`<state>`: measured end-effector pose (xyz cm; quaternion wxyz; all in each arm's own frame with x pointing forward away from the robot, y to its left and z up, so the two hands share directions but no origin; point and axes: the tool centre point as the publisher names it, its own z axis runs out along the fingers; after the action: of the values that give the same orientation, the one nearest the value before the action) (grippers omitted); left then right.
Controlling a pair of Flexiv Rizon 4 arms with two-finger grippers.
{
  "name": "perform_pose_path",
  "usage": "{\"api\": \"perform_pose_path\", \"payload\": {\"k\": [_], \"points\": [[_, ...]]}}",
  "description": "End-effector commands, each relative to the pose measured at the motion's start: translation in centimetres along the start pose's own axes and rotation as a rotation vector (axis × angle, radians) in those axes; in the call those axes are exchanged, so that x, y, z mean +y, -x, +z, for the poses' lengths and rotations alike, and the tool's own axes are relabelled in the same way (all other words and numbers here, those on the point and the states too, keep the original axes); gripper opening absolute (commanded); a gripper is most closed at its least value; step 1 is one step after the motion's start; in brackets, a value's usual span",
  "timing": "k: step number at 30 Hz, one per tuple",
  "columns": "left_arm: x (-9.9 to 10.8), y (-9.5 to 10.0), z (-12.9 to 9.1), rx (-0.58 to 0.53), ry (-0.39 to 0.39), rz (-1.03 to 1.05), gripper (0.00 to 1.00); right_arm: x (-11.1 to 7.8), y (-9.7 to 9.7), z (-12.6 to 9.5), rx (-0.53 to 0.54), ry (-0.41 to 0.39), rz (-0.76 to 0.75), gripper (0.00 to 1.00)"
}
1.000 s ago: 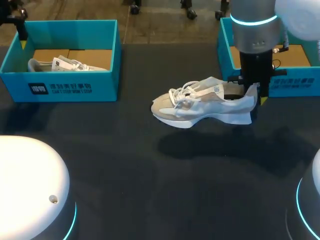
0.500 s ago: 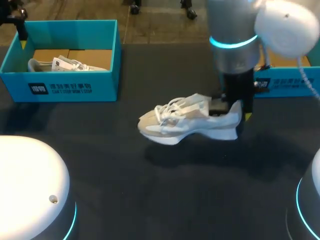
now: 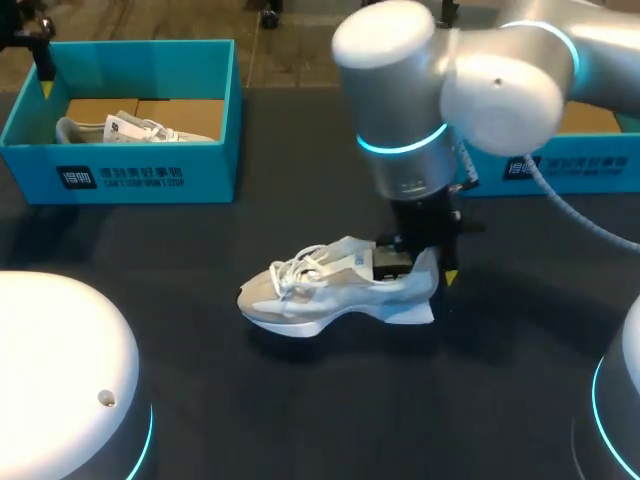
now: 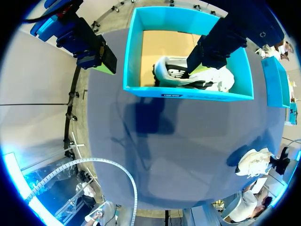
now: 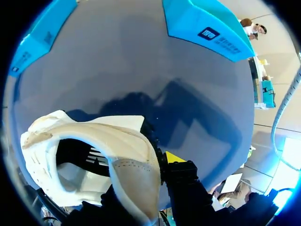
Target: Take the shoe out of the shoebox, open the shoe tongue, remove and reinsert the insole, then place the shoe into the shoebox
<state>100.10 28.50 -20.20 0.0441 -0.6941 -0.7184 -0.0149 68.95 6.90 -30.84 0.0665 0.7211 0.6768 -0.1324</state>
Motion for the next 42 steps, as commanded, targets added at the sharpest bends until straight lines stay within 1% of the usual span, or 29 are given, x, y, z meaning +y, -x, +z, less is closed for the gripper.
{"api": "perform_pose_path", "payload": {"k": [1, 8, 11, 16, 22, 25, 29, 31, 42], "points": [[0.0, 0.0, 0.0, 0.002, 0.000, 0.001, 1.00, 0.3, -1.3, -0.1, -0.028, -0.006, -0.001, 0.00], [0.0, 0.0, 0.0, 0.002, 0.000, 0.001, 1.00, 0.3, -1.3, -0.1, -0.028, -0.006, -0.001, 0.00], [0.0, 0.0, 0.0, 0.002, 0.000, 0.001, 1.00, -0.8, -2.2, 1.0, -0.017, 0.008, 0.015, 0.00], [0.0, 0.0, 0.0, 0.002, 0.000, 0.001, 1.00, -2.1, -3.1, 2.2, -0.010, 0.021, 0.041, 0.00], [0.0, 0.0, 0.0, 0.002, 0.000, 0.001, 1.00, -2.7, -3.5, 2.7, -0.020, 0.031, 0.049, 0.00], [0.0, 0.0, 0.0, 0.002, 0.000, 0.001, 1.00, -3.0, -3.9, 3.3, 0.007, 0.031, 0.047, 0.00], [0.0, 0.0, 0.0, 0.002, 0.000, 0.001, 1.00, -3.1, -4.5, 4.1, 0.032, 0.038, 0.042, 0.00], [0.0, 0.0, 0.0, 0.002, 0.000, 0.001, 1.00, -3.0, -4.9, 4.3, 0.026, 0.037, 0.041, 0.00], [0.0, 0.0, 0.0, 0.002, 0.000, 0.001, 1.00, -2.7, -5.5, 5.6, 0.059, 0.064, -0.008, 0.00]]}}
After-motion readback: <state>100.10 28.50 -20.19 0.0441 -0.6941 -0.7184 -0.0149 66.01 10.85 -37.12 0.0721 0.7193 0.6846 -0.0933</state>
